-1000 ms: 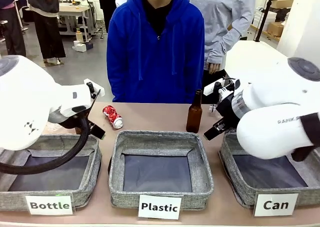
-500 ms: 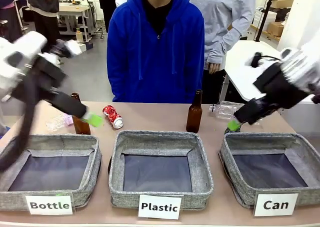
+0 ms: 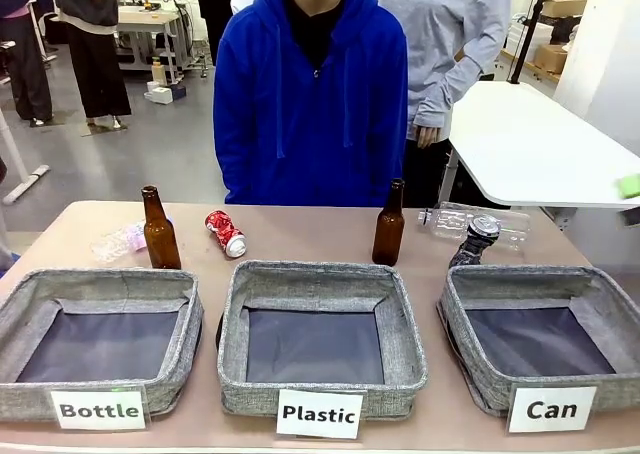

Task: Sort the can waste into the basket.
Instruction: Pick up the can waste from the table and place it in the right Fabric basket.

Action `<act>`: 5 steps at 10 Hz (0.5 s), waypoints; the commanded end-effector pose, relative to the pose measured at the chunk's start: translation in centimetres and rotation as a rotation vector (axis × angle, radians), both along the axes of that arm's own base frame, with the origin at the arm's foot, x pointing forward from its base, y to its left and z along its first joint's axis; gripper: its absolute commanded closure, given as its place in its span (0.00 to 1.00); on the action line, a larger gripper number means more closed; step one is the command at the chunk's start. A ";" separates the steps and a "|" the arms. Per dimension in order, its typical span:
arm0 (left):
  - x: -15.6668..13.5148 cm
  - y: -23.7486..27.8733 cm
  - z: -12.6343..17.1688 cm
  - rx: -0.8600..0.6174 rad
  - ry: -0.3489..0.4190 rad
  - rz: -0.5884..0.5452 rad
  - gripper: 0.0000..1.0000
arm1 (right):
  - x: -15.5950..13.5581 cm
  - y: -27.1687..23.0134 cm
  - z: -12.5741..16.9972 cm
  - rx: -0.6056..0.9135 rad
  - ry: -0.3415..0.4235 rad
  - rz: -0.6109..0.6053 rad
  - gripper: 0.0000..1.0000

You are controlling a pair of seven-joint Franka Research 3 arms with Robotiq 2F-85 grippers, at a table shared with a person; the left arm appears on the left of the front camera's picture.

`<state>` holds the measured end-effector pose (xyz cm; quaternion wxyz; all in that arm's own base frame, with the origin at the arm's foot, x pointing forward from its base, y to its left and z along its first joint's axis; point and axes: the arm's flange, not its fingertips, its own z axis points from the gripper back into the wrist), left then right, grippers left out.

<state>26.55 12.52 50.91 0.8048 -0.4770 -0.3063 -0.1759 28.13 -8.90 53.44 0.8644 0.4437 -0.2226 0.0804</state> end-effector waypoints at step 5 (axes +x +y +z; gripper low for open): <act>-0.4 2.9 -12.5 -0.459 0.222 0.352 0.00 | -2.3 -13.5 -12.9 0.528 0.019 -0.284 0.00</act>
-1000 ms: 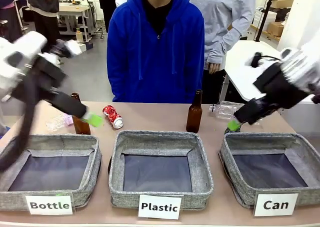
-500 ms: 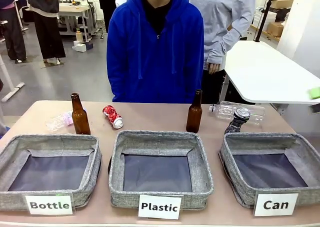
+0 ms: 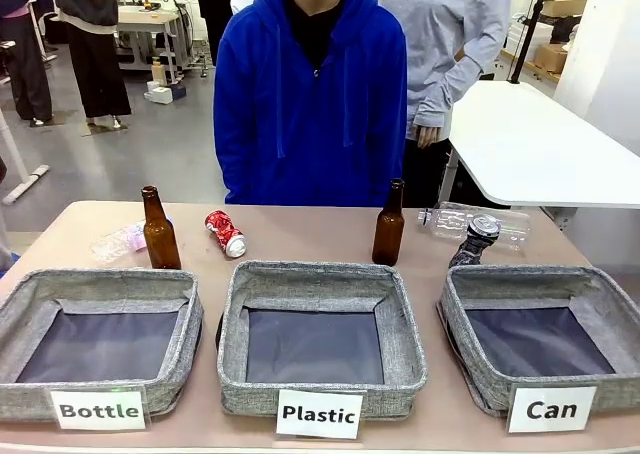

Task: Sort the can waste into the basket.
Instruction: Pick up the can waste from the table and place it in the right Fabric basket.

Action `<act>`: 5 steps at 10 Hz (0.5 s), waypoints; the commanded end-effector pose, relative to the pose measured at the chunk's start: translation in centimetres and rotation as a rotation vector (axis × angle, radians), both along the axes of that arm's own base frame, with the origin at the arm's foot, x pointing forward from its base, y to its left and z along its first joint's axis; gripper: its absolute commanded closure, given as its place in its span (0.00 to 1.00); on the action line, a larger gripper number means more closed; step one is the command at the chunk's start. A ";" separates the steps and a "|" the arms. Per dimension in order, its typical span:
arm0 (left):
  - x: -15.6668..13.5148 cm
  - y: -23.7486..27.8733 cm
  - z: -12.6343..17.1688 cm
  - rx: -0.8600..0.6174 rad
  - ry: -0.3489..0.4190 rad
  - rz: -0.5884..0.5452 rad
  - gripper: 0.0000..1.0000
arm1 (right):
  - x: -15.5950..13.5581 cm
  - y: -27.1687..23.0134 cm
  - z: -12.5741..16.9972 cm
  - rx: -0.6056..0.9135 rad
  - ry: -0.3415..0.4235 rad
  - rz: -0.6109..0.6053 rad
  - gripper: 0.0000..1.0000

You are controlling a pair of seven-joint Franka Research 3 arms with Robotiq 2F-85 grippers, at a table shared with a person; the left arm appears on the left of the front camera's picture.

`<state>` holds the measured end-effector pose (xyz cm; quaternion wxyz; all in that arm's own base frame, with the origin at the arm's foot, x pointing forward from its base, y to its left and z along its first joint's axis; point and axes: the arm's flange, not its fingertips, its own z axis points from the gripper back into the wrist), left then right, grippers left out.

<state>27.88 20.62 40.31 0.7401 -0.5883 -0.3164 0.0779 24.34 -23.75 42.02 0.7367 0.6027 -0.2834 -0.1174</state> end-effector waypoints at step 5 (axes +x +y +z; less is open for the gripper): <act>1.1 0.0 -1.2 -0.051 0.036 0.055 0.00 | 0.6 -0.3 -2.0 0.030 0.002 -0.021 0.00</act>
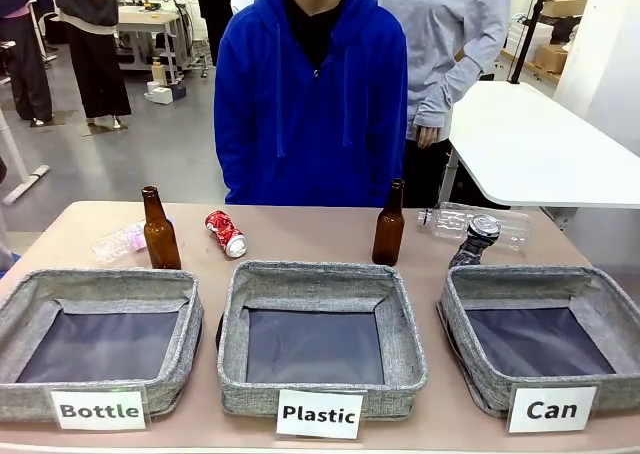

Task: Sort the can waste into the basket.
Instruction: Pick up the can waste from the table and place it in the right Fabric basket.

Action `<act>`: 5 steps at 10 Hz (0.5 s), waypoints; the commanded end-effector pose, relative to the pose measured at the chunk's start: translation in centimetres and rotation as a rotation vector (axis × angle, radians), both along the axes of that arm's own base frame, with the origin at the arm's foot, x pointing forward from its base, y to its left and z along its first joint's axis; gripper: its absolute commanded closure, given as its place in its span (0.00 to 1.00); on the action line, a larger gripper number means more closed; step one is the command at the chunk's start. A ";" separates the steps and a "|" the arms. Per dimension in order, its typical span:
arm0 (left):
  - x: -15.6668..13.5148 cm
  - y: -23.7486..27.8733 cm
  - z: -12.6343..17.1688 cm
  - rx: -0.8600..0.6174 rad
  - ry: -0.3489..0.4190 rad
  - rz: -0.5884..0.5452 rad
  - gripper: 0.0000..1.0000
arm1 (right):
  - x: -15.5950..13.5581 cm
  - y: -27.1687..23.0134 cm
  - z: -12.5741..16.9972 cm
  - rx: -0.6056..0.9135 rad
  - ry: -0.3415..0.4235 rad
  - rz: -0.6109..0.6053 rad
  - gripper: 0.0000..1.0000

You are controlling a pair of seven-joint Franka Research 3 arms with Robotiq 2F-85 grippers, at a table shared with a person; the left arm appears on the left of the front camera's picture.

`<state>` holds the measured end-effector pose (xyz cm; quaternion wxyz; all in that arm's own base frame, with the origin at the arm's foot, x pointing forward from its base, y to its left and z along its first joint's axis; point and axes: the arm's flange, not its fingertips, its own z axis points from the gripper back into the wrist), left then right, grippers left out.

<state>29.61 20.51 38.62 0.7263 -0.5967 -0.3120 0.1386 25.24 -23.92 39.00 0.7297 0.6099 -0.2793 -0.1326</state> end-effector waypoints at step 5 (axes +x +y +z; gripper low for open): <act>-0.8 -0.1 2.2 0.078 -0.051 -0.054 0.00 | -0.3 -0.2 1.0 0.002 -0.017 -0.007 0.00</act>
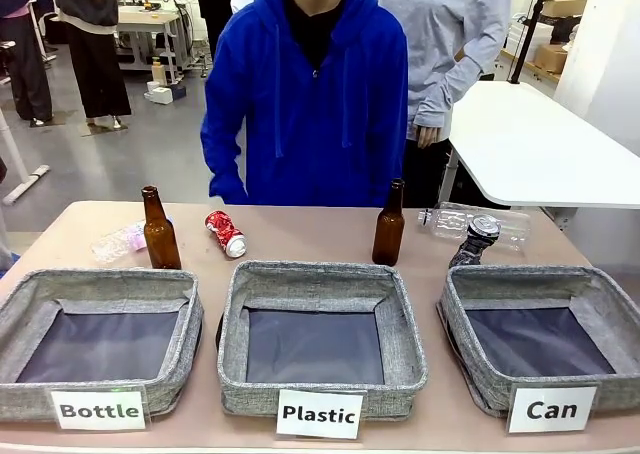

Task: Sort the can waste into the basket.
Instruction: Pick up the can waste from the table and place it in the right Fabric basket.

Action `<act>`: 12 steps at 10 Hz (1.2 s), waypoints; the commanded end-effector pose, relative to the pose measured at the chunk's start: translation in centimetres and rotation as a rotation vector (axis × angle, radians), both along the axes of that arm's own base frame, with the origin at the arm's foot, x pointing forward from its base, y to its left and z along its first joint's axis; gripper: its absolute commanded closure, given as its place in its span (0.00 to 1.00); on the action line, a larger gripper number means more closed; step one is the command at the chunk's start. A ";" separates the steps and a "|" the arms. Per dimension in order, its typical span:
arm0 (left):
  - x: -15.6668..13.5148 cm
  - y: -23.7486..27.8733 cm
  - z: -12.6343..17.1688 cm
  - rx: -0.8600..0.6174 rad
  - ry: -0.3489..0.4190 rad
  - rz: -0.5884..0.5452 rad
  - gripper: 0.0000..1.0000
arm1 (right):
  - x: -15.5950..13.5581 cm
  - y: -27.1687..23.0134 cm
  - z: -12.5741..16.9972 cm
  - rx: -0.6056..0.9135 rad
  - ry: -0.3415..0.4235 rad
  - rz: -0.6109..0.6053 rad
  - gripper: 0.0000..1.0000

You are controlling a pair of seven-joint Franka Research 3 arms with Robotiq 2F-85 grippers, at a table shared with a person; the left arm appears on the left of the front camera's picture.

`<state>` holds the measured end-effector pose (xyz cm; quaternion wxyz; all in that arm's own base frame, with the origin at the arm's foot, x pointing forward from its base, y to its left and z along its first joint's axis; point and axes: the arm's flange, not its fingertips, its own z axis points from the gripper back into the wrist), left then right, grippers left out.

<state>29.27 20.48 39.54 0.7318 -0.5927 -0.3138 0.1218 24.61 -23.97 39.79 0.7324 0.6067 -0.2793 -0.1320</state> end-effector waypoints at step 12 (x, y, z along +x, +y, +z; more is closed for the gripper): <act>9.3 -20.6 17.1 0.799 0.124 -0.146 0.00 | 0.3 -0.1 0.3 0.010 -0.019 -0.006 0.00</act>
